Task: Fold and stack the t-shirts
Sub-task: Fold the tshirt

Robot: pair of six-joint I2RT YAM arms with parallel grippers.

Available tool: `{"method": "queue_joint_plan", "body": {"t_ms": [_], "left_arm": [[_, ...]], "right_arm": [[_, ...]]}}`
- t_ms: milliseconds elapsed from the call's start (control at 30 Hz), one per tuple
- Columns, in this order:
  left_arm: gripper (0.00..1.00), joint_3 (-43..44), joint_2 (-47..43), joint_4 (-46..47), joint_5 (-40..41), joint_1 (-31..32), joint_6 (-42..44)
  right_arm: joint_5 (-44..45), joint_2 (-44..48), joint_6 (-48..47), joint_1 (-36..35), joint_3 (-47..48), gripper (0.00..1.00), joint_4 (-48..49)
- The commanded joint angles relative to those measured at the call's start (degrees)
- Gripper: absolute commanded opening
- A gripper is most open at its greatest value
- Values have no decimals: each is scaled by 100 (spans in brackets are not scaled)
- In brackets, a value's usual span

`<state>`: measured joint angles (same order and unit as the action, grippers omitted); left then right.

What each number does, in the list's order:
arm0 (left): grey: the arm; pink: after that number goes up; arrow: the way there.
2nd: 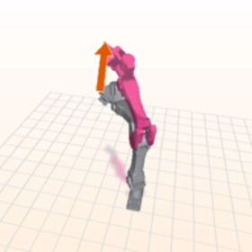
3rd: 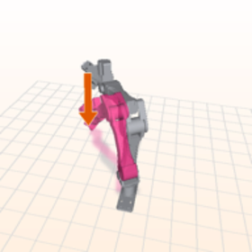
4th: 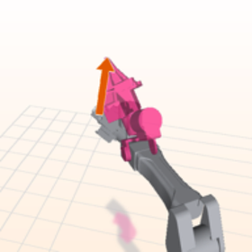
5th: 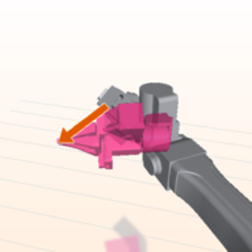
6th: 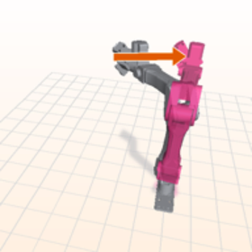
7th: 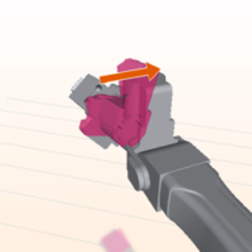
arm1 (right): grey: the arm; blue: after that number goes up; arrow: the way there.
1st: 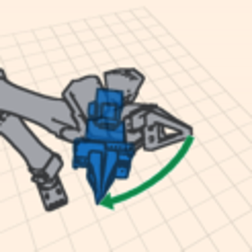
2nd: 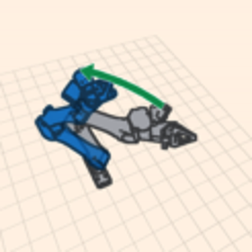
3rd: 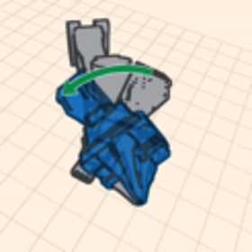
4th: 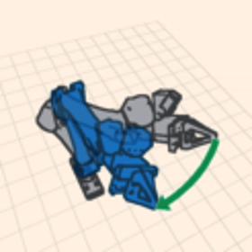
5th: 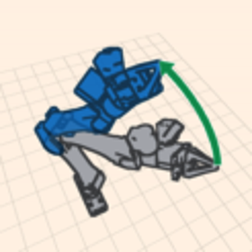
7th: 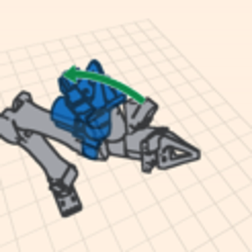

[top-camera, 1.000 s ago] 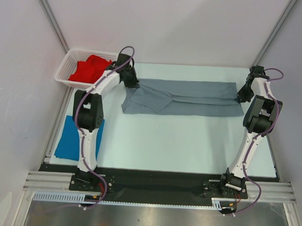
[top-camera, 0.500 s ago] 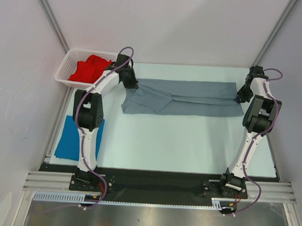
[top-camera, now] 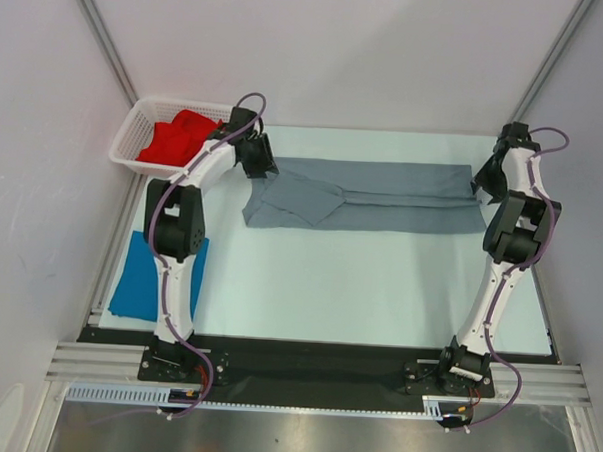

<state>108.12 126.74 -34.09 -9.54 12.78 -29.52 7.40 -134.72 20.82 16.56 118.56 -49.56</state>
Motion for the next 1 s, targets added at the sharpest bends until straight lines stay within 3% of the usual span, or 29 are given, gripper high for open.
{"method": "queue_joint_plan", "body": {"t_ms": [0,133,233,300,367,433,467,500,633,767,967], "left_arm": [[47,131,-815,-123,162,14,437],[52,-544,-1703,-81,347,207,605],[52,-1370,-2326,7,146,287,789],[47,-2082,-2548,183,-153,278,921],[27,-2695,-2733,375,-389,226,887],[14,-2944,-2725,639,-697,199,781],[9,-3085,-2638,866,-820,199,729],[9,-3112,-2567,956,-1013,199,702],[1,-3068,-2137,1027,-1050,190,623],[0,-3007,-1855,1053,-866,111,623],[0,-3085,-1626,1036,-611,50,588]], "right_arm": [[412,208,-122,-30,747,56,-694],[481,814,-105,-293,336,64,-836],[-112,1420,36,-539,-481,65,-564],[-667,1824,342,-714,-1295,66,-266],[-1389,2071,466,-986,-1852,64,338],[-1835,2414,808,-1417,-2736,54,849],[-2091,2511,984,-1531,-3064,49,1548],[-2346,2564,1186,-1637,-3293,39,1842],[-3531,2189,1943,-2216,-3639,17,2618],[-4123,1565,1978,-2622,-3122,6,2618],[-4246,1053,2005,-2719,-2716,0,2390]]}}
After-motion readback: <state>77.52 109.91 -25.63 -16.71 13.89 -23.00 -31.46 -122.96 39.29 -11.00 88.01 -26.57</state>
